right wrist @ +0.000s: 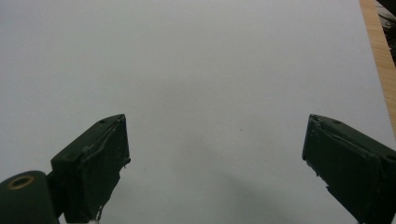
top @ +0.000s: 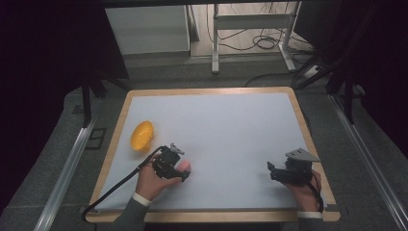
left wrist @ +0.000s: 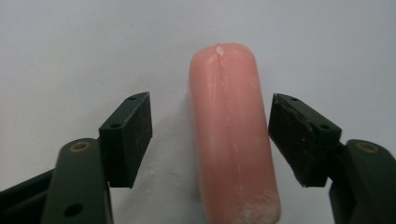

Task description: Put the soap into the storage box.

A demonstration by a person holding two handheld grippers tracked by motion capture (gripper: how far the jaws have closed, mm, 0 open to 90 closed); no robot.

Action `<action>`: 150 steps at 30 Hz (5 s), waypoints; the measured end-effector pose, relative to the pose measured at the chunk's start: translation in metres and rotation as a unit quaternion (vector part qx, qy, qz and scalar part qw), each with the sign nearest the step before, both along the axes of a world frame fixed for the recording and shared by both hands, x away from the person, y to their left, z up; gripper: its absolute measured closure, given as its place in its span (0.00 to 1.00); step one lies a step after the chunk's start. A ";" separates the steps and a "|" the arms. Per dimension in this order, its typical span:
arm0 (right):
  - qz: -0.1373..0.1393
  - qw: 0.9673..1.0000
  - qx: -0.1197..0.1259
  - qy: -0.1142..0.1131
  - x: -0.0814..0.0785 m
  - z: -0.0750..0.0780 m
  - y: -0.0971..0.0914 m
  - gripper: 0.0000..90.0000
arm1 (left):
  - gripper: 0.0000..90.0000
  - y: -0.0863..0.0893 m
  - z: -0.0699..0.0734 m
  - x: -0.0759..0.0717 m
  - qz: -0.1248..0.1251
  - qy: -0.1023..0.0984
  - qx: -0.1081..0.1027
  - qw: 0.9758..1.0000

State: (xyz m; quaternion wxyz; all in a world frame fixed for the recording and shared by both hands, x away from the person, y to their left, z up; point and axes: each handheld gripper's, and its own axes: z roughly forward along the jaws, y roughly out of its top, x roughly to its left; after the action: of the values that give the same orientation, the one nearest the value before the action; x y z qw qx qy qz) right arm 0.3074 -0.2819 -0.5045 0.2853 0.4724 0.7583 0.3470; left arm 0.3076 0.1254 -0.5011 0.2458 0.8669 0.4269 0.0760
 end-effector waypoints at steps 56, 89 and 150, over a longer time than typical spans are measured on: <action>0.009 1.000 0.002 0.002 0.000 -0.001 -0.001 0.08 | 0.66 0.053 0.021 0.000 0.052 -0.053 -0.028 0.997; 0.007 1.000 -0.003 -0.002 0.000 -0.002 0.001 0.08 | 0.66 0.097 0.040 0.025 0.108 -0.067 -0.041 0.991; 0.000 1.000 0.002 0.005 0.002 -0.005 0.000 0.08 | 0.66 0.141 0.024 0.094 0.189 -0.030 -0.031 0.981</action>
State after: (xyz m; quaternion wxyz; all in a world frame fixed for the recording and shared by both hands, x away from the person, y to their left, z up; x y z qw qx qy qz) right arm 0.3095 -0.2822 -0.5097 0.2807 0.4745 0.7592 0.3460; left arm 0.4015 0.2660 -0.4770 0.2667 0.7597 0.5779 0.1335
